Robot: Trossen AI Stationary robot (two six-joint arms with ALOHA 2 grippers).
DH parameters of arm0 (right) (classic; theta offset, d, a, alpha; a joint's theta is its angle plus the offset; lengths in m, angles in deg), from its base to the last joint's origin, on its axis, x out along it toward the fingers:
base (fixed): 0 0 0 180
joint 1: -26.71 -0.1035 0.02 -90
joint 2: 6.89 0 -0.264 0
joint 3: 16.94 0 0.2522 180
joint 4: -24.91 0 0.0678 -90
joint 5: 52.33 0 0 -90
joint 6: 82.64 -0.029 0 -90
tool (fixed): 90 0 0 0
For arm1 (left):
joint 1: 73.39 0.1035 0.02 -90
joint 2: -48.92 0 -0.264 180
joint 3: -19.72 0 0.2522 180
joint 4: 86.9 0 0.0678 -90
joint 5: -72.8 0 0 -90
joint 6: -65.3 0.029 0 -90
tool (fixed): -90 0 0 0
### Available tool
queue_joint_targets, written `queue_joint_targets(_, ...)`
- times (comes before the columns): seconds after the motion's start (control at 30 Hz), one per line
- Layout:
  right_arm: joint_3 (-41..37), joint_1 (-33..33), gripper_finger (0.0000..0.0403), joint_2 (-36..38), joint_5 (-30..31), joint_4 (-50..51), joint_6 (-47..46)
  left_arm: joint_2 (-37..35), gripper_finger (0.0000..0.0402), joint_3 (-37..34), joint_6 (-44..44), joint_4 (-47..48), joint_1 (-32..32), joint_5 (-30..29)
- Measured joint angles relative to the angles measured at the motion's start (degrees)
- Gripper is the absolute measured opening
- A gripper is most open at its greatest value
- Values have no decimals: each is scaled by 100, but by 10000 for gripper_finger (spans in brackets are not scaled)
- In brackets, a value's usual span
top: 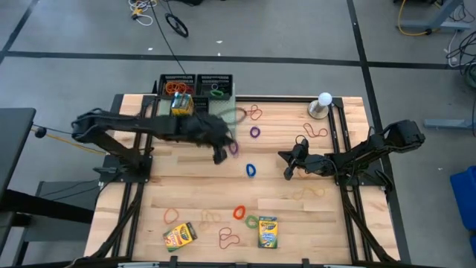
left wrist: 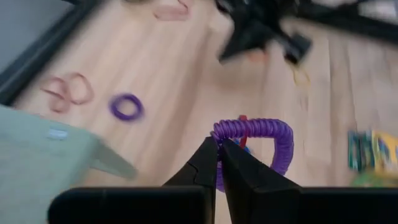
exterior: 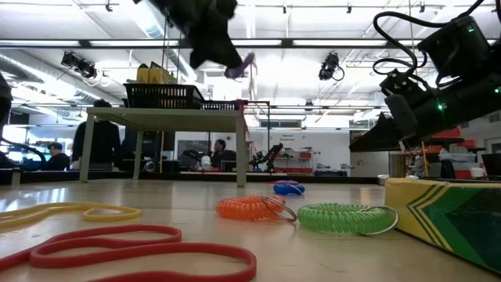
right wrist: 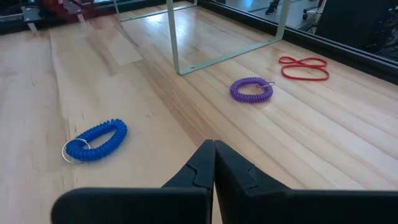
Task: Pick & Place Office Desk Supplies
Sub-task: Put the violet spring keychain into the top right black bin on the shelf
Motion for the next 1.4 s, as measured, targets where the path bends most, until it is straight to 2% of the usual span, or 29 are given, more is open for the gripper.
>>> queue_joint_targets(0.17,0,0,9,0,2,-4,0,-406,16,0,-204,131,157,257)
queue_joint_targets(0.3,0,0,9,0,0,-11,0,-342,16,-2,-332,452,-9,439)
queue_joint_targets(0.5,0,-2,9,0,0,-42,0,564,16,-13,-291,799,-538,481)
queue_joint_targets(0.7,0,-2,9,0,-79,-43,1,1464,17,-13,-198,680,-692,1763)
queue_joint_targets(0.83,0,0,9,0,-79,-44,0,1787,17,-13,53,1181,-686,2148)
queue_joint_targets(0.97,0,0,9,0,-83,-46,0,1908,32,-13,445,1681,-744,1959)
queue_joint_targets(1.2,0,0,9,0,-94,-46,2,1945,99,-12,733,1800,-890,1413)
queue_joint_targets(1.4,0,0,9,0,-92,-46,2,1967,95,-13,608,1861,-911,1079)
